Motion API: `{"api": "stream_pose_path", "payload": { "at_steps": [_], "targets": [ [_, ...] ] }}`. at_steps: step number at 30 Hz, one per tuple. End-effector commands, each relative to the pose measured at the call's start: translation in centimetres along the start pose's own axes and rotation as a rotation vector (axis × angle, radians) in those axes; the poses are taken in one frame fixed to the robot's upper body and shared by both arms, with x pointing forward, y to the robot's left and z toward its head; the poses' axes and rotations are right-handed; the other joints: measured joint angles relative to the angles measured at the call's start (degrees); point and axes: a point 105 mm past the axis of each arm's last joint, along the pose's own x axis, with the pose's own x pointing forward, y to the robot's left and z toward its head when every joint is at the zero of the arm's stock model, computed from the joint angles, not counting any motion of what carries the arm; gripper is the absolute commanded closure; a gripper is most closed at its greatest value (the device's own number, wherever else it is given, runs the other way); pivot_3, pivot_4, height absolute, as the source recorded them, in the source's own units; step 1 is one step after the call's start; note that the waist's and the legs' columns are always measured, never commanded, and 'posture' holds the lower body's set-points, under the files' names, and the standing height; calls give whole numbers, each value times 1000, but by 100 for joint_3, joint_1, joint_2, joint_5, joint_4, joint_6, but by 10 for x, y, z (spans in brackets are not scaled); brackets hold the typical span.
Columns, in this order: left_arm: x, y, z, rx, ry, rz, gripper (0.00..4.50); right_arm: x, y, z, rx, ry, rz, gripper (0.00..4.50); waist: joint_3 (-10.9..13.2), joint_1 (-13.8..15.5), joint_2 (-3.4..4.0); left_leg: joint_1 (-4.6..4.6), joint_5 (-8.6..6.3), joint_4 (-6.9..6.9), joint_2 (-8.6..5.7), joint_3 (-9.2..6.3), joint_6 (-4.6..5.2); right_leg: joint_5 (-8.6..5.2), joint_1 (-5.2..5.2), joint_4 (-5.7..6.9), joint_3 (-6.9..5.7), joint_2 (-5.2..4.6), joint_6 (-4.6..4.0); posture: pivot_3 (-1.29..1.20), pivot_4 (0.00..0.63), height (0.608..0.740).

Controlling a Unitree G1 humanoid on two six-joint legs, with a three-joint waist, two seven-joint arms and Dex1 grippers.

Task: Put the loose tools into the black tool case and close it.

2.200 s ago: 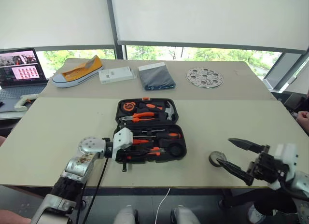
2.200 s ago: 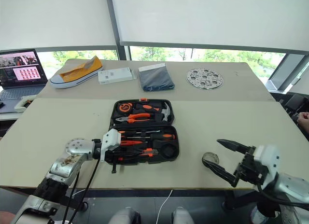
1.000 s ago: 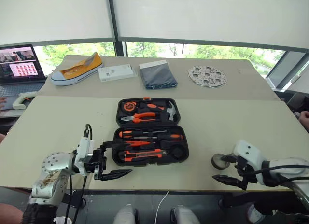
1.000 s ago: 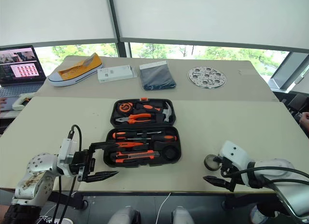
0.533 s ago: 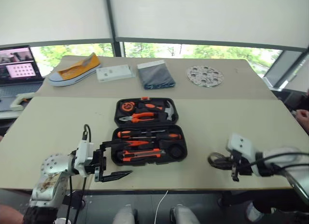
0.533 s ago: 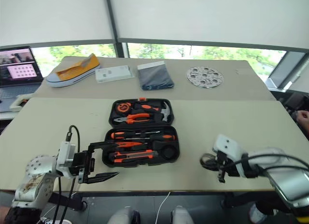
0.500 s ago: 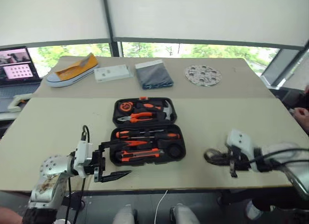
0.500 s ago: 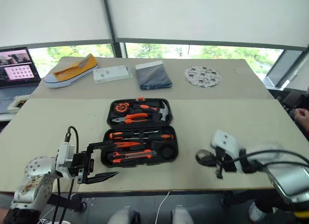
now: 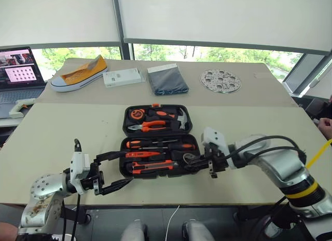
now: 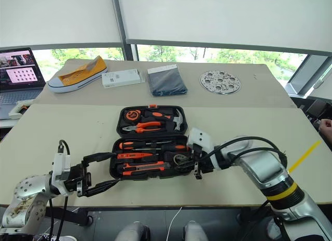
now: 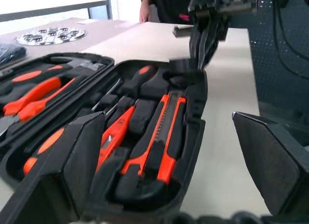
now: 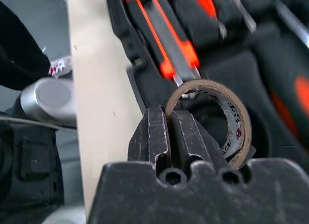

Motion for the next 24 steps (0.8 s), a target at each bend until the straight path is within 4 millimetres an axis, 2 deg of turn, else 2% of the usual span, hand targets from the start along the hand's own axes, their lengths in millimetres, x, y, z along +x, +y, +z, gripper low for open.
{"api": "stream_pose_path", "payload": {
  "at_steps": [1,2,4,5,9,12,13,14,16,19,21,24],
  "targets": [
    [0,-3,11,13,-27,-19,0,0,-3,-1,-24,20,-29,4472,0,0,0,1,0,0,1,1,0,0,1,0,-2,1,-1,0,150,740],
    [-1,-4,11,5,-26,-24,0,0,-5,-2,-44,34,-42,4472,0,-5,0,2,0,0,1,3,0,-1,1,1,-3,2,-3,0,150,740],
    [-1,-4,11,5,-23,-27,0,0,-6,-3,-53,40,-48,3729,0,-7,0,6,0,0,1,4,0,-3,1,3,-3,3,-6,0,150,740],
    [-2,-4,11,8,-21,-27,0,0,-6,-3,-53,40,-49,3507,0,-6,0,6,0,0,1,5,-1,-3,1,4,-3,3,-6,0,150,740],
    [-5,6,14,30,-16,8,0,-5,-3,8,-99,14,-19,2157,0,-9,0,10,0,1,0,9,-1,-3,4,4,-4,4,-8,0,150,740],
    [-18,29,22,88,17,114,0,-30,5,30,-108,-148,17,1020,1,-4,-1,7,0,1,1,8,-1,-3,0,7,-5,6,-8,0,150,740],
    [-25,39,23,83,29,160,0,-39,7,35,-111,-200,24,915,2,6,-2,6,0,1,0,7,-1,-3,0,9,-5,6,-8,0,150,740],
    [-31,46,24,72,41,197,0,-47,8,35,-115,-230,26,915,3,14,-4,5,0,1,0,7,-1,-3,0,9,-6,7,-8,0,150,740],
    [-46,72,20,67,91,340,513,-61,-9,25,-138,-235,-69,838,3,23,-4,8,0,1,1,7,-1,-3,7,6,-10,8,-8,0,150,740],
    [-62,99,10,49,161,510,1449,-70,-40,10,-148,-215,-227,1552,2,14,-9,19,0,1,-1,17,-1,-2,15,2,-13,6,-5,0,150,740],
    [-65,120,4,7,171,634,2221,-71,-68,-2,-158,-185,-343,2262,4,4,-11,18,1,3,-2,27,-2,1,11,5,-12,4,-2,0,150,740],
    [-52,137,-6,-52,187,704,3322,-64,-106,-7,-227,-146,-501,3287,10,-37,-14,17,8,5,-1,30,-11,11,8,11,-12,9,-7,0,150,740]
  ]
}}
